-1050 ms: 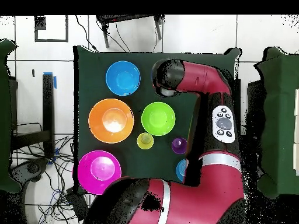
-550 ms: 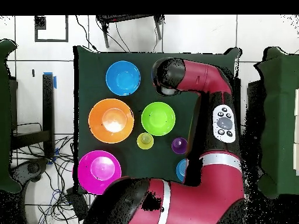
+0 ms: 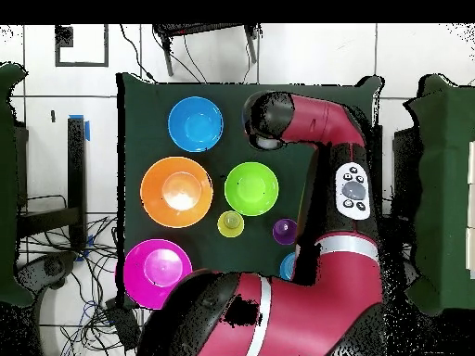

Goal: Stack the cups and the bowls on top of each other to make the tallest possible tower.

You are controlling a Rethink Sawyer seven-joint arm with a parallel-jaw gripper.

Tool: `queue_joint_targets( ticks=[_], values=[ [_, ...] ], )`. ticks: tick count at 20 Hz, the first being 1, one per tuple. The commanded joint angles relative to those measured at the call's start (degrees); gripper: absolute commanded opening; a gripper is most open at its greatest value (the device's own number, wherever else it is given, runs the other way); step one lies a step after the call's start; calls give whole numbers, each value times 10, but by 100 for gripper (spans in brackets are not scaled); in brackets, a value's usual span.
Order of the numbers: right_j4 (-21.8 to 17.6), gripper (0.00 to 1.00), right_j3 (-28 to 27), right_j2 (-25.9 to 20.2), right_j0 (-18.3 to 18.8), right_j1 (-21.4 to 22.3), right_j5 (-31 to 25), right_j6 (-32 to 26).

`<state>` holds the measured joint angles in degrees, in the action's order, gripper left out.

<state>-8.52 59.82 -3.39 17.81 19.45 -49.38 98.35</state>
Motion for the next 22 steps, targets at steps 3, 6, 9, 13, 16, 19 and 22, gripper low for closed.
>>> queue_joint_targets(
  ticks=[3, 6, 9, 13, 16, 19, 22],
  values=[
    [-27, 100, 22, -23, -6, -10, -3, -13],
    [-24, 100, 46, -21, -6, 4, -4, -9],
    [-24, 100, 71, -18, -7, 22, -1, -9],
    [-25, 100, 71, -19, -9, 17, 7, -4],
    [-25, 100, 74, -29, -3, 15, 27, -10],
    [-17, 100, 89, -30, 1, 47, -8, -23],
    [-10, 100, 110, -27, 2, 77, -31, -23]
  ],
)
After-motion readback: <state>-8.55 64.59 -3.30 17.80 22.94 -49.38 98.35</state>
